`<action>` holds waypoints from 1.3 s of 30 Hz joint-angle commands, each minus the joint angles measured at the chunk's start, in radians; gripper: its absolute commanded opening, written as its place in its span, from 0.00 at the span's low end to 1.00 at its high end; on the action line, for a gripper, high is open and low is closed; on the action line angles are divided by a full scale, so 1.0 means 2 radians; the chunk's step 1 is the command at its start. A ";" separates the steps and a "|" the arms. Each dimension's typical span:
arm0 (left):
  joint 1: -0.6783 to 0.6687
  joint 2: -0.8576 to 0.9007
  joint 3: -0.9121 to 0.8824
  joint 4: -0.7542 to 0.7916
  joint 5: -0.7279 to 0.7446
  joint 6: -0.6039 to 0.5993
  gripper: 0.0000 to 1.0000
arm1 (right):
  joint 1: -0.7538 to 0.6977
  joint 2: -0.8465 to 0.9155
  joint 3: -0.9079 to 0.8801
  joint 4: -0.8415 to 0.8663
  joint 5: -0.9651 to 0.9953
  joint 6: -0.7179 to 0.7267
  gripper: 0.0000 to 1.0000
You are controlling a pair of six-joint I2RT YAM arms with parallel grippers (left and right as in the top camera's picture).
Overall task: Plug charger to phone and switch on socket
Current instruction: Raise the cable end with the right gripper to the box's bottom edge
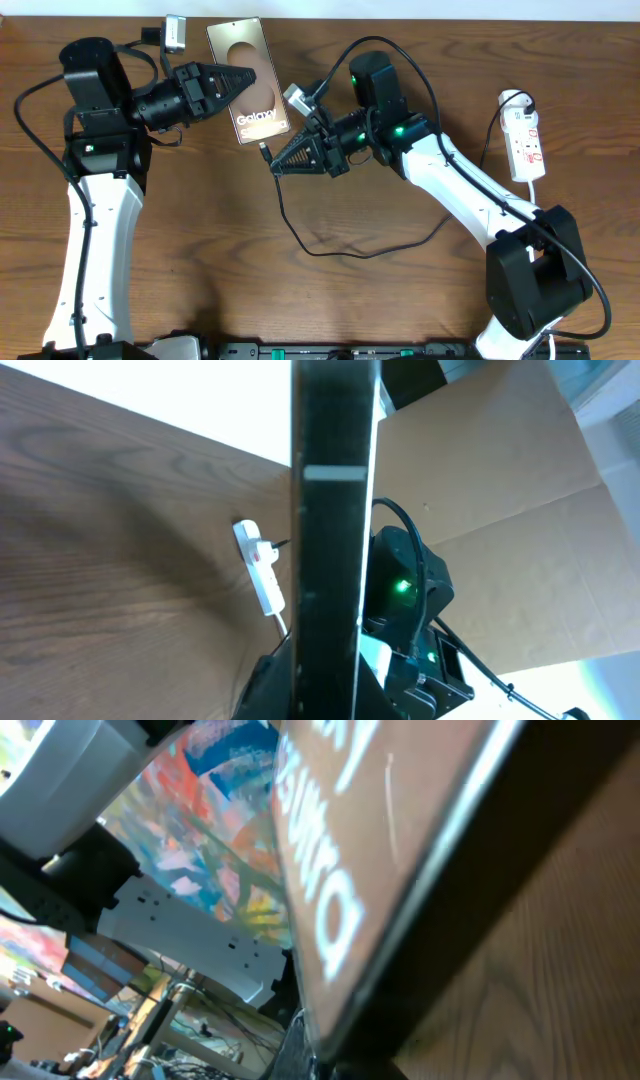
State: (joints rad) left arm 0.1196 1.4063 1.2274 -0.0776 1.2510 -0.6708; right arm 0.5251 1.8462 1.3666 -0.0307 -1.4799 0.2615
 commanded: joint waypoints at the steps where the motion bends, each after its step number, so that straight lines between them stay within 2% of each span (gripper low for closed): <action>1: 0.000 -0.003 0.009 0.006 0.010 -0.011 0.07 | -0.001 0.003 0.002 0.010 0.005 0.042 0.01; 6: 0.000 -0.003 0.009 0.011 0.010 -0.011 0.07 | -0.018 0.003 0.002 0.012 -0.004 0.045 0.01; 13: 0.002 -0.003 0.009 0.067 0.010 -0.010 0.07 | -0.017 0.003 0.002 0.021 -0.039 0.045 0.01; 34: -0.001 -0.003 0.009 0.066 0.025 -0.010 0.07 | -0.010 0.003 0.002 0.043 -0.028 0.041 0.01; 39: -0.001 -0.003 0.009 0.066 0.026 -0.010 0.07 | -0.010 0.003 0.002 0.057 -0.022 0.059 0.01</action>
State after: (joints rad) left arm 0.1204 1.4063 1.2274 0.0422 1.2732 -0.6846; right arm 0.4995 1.8462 1.3670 0.0731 -1.5295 0.3489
